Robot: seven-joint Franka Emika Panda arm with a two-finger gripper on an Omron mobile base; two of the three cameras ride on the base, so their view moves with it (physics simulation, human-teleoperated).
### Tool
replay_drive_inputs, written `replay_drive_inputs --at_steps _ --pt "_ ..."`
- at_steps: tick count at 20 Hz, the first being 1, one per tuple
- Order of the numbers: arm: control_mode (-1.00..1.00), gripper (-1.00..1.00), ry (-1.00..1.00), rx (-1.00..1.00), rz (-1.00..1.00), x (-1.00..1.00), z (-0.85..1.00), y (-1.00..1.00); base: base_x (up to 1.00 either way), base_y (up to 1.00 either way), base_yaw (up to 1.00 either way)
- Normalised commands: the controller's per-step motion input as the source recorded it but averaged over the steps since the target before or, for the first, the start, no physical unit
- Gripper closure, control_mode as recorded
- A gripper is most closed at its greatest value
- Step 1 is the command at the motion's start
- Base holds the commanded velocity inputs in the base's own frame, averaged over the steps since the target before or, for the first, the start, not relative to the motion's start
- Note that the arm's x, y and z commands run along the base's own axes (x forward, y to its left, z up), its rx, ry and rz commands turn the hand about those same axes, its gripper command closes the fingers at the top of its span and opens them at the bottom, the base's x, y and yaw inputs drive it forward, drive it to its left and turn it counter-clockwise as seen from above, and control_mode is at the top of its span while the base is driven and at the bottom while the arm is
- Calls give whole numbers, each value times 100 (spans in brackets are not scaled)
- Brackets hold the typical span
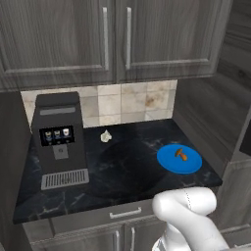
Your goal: Pick the mushroom from the counter and place it in the microwave. Then turn on the microwave.
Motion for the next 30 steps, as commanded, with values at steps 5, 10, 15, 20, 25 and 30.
replay_drive_inputs --at_steps 5,10,15,20,25,30 --pt "-100 -100 27 0 0 44 2 0 0 0 0" --pt "-100 -100 31 0 0 30 0 0 0 0 0" --pt "-100 -100 30 0 0 18 0 0 0 0 0" --pt "-100 -100 24 0 0 13 -9 -2 0 0 0" --pt "-100 -100 17 0 0 14 -25 -4 0 0 0" --pt "-100 -100 14 0 0 19 -41 -1 0 0 0"
